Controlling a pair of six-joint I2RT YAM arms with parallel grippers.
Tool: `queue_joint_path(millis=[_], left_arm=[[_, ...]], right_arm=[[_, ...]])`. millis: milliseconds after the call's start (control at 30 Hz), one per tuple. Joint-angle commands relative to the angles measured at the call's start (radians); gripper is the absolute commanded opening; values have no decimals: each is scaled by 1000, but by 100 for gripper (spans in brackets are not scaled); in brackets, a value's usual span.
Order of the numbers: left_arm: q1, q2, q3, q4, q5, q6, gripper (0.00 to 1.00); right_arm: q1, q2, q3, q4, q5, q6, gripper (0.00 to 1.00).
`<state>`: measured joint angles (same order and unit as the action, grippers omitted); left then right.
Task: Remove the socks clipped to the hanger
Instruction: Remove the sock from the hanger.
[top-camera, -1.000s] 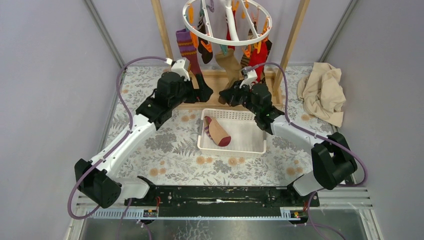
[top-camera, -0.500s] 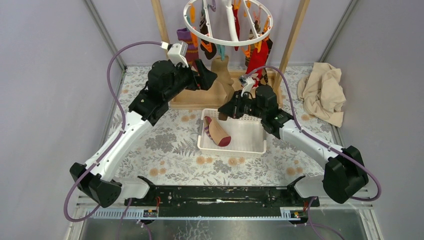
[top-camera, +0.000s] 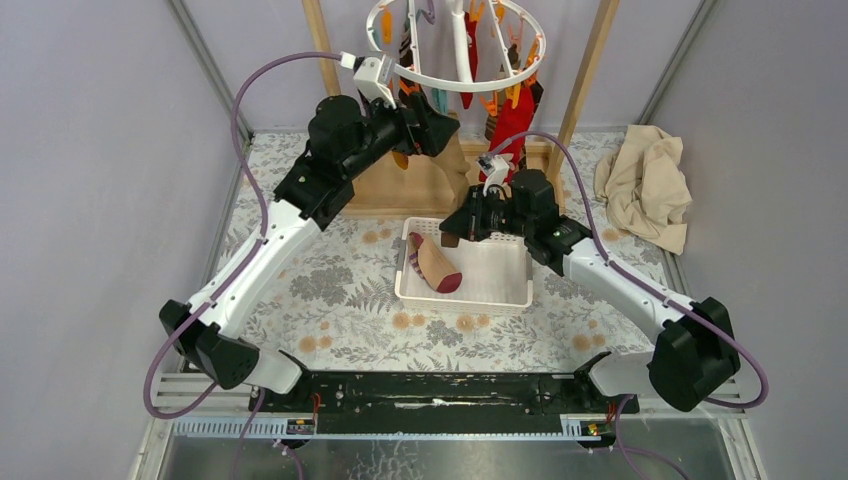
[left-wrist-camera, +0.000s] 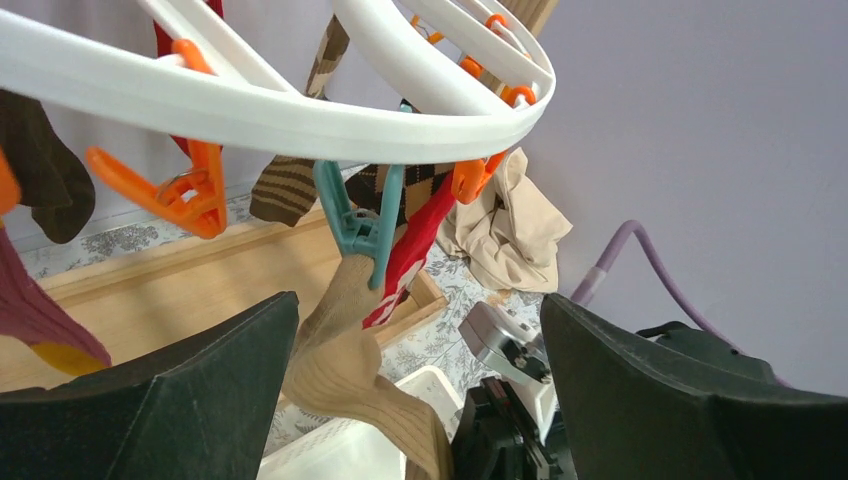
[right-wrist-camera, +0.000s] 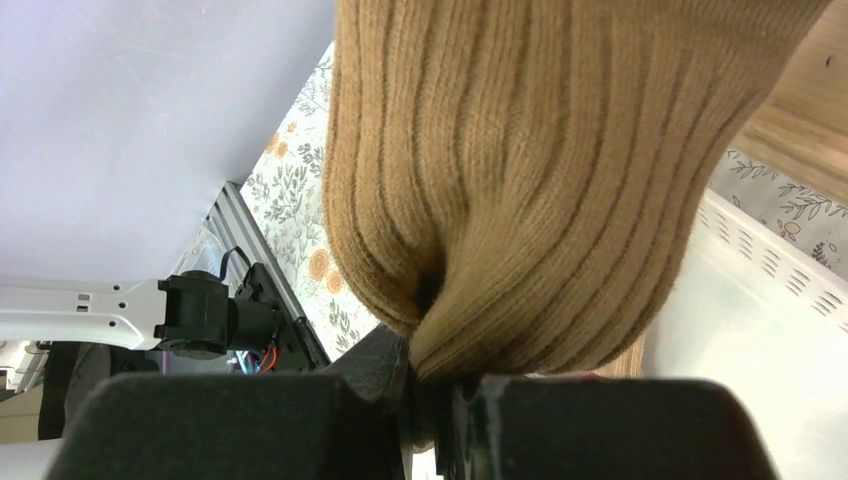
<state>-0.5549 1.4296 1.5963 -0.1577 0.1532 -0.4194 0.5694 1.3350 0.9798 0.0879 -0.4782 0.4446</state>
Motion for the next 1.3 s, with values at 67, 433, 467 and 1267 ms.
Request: queue_joint_path(millis=[67, 433, 467, 1267], left_arm=[[23, 53, 76, 72, 41, 37, 99], [83, 85, 96, 128, 141, 43, 92], [91, 88, 94, 135, 156, 40, 90], [133, 158, 97, 281, 288, -25, 66]], right_arm=[[-1, -51, 55, -14, -23, -22, 0], [-1, -61, 55, -28, -25, -27, 0], [0, -60, 56, -30, -25, -29, 0], [-1, -60, 39, -31, -27, -32, 0]])
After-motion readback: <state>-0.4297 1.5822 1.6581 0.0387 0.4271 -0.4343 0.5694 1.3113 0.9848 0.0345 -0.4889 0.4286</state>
